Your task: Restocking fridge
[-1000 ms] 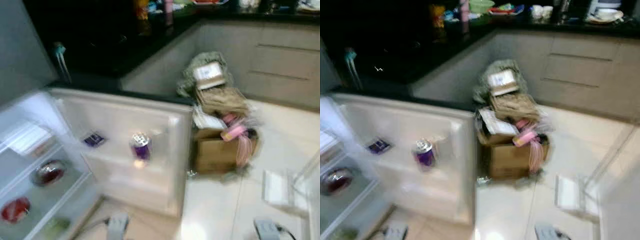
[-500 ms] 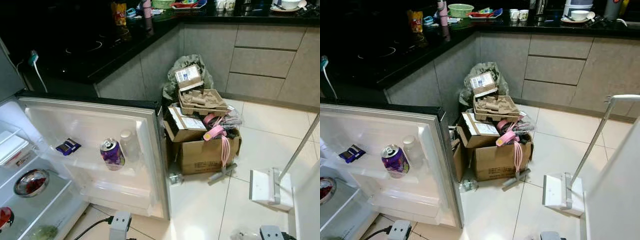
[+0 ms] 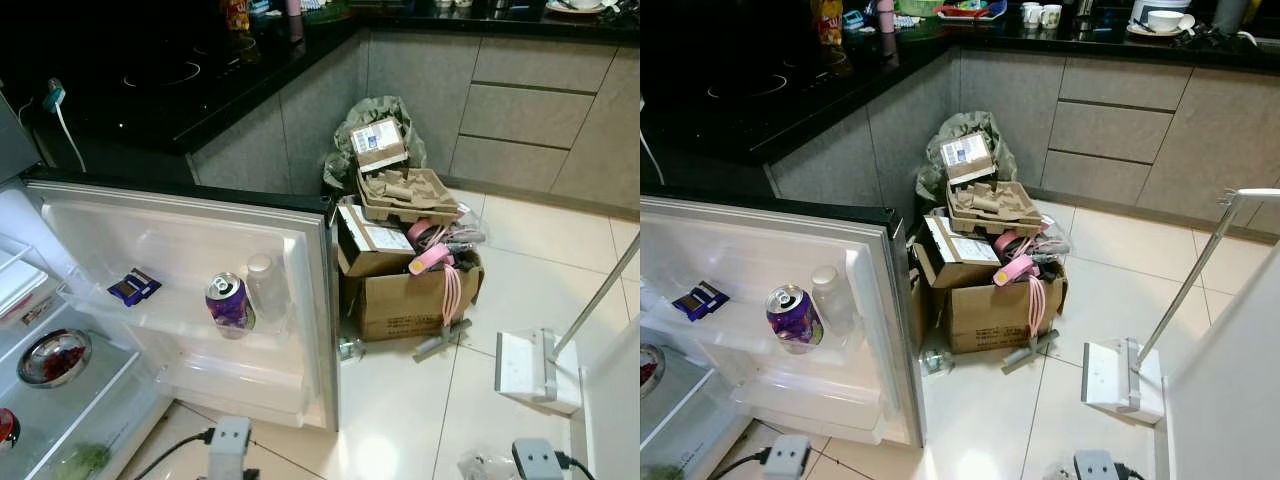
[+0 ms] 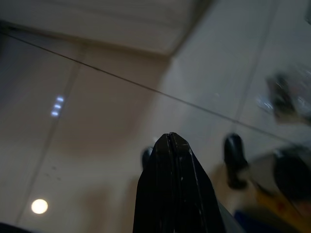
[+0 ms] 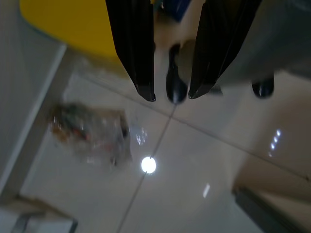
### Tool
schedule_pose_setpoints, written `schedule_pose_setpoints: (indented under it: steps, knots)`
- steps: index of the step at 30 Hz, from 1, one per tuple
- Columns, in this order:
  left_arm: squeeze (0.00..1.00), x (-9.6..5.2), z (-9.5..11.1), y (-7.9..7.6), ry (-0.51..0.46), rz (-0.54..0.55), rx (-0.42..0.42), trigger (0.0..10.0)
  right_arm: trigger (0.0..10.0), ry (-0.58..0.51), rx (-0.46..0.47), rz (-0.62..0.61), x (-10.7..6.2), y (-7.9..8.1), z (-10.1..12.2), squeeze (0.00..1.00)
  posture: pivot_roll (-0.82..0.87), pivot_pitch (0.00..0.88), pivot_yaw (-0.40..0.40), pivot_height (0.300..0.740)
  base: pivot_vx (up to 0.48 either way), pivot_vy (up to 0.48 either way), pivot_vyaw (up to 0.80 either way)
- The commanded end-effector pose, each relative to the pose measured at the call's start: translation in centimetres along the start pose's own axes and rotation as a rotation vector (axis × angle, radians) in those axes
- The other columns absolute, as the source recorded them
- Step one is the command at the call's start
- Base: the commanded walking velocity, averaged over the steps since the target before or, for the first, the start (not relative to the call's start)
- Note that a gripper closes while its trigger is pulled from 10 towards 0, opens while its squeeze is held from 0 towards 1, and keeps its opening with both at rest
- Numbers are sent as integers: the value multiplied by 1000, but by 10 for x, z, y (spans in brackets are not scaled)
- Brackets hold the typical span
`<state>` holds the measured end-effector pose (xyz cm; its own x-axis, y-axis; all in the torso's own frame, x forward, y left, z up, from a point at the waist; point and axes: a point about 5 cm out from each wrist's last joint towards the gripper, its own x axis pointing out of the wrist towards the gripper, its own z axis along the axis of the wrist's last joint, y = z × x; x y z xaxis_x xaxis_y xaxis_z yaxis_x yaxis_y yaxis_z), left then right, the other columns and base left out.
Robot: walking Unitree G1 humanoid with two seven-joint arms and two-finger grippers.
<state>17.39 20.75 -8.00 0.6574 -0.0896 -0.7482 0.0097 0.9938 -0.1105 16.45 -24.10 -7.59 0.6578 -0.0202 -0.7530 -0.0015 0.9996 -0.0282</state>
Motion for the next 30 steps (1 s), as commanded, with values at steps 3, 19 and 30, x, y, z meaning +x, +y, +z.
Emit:
schedule_pose_setpoints:
  steps: [3,19,30]
  knots:
    - [0,-3,15,22,-51,85,-22,10000,10000,-220,-9,71,8,-2,55,0,-93,0,36,740,0,0,0]
    - [0,-7,14,34,-71,131,-64,10000,10000,-594,-311,769,-56,-24,149,0,-80,0,33,740,0,0,0]
    - [0,-21,83,80,-332,179,-89,10000,10000,-595,-465,856,-113,-49,168,0,-88,0,31,740,0,0,0]
